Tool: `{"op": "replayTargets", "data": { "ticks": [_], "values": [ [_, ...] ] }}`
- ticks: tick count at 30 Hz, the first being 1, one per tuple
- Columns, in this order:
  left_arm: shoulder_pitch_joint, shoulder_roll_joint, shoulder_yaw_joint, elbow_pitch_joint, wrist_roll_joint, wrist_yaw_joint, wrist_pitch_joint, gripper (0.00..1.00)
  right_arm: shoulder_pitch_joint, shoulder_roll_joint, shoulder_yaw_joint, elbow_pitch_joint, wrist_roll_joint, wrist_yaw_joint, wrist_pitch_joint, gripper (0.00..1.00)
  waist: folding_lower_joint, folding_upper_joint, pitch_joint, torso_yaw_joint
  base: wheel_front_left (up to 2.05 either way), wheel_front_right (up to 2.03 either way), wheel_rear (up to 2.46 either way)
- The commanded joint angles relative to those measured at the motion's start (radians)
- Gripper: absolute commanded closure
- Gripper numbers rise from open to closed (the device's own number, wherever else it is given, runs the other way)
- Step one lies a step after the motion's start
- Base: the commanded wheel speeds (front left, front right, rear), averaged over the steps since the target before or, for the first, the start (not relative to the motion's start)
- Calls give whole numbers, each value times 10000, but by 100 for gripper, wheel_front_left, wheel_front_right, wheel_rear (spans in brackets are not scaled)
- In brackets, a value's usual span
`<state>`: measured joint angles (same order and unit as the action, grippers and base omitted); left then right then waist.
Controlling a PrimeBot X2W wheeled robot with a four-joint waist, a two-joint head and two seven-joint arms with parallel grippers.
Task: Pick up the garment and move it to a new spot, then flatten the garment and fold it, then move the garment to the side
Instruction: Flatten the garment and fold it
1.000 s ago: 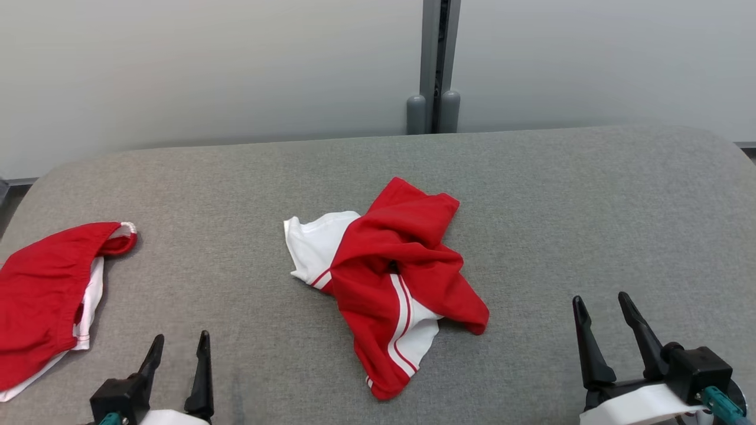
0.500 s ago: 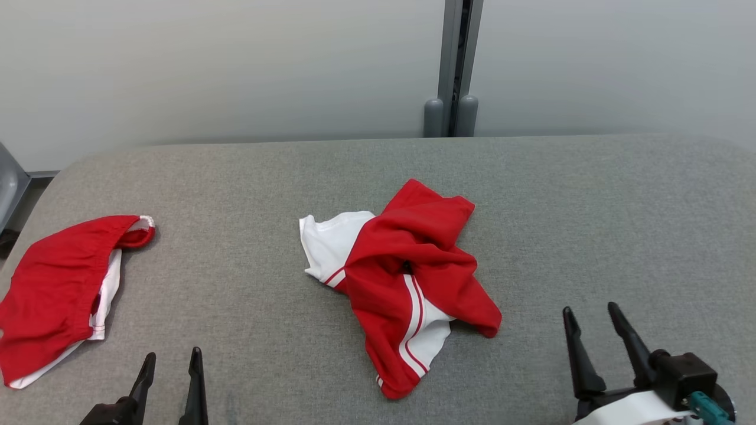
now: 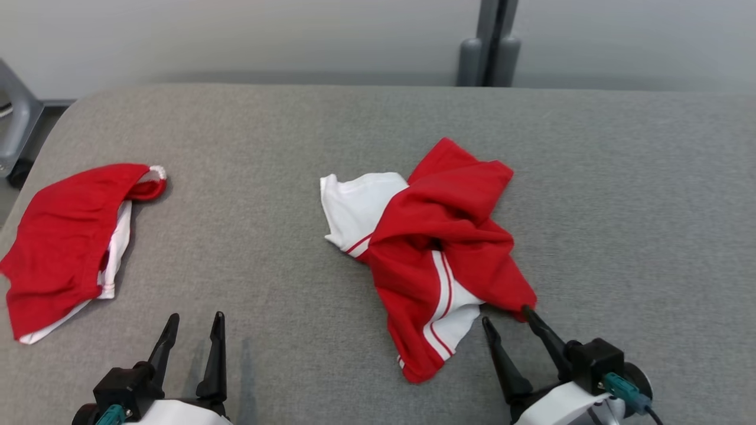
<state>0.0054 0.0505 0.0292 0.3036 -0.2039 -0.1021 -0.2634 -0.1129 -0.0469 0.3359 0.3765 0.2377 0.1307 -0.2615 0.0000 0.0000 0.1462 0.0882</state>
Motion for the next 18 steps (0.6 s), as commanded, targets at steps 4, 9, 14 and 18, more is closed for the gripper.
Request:
{"op": "replayTargets", "data": {
  "ticks": [4,9,14,18],
  "values": [
    [-309,17,-110,94,-66,-113,-18,0,-557,-77,394,734,310,1,-56,0,0,0,557,569,0,0,0],
    [-475,19,-189,92,-183,-179,-18,0,-997,-74,364,1363,253,1,-54,0,0,0,826,918,0,0,0],
    [-654,15,-328,111,-273,-212,-18,0,-1337,-74,415,2087,110,1,-16,0,0,0,1021,1195,0,0,0],
    [-647,18,-365,106,-383,-219,-18,0,-1120,-40,538,2222,50,12,7,0,0,0,1069,1254,0,0,0]
  ]
}}
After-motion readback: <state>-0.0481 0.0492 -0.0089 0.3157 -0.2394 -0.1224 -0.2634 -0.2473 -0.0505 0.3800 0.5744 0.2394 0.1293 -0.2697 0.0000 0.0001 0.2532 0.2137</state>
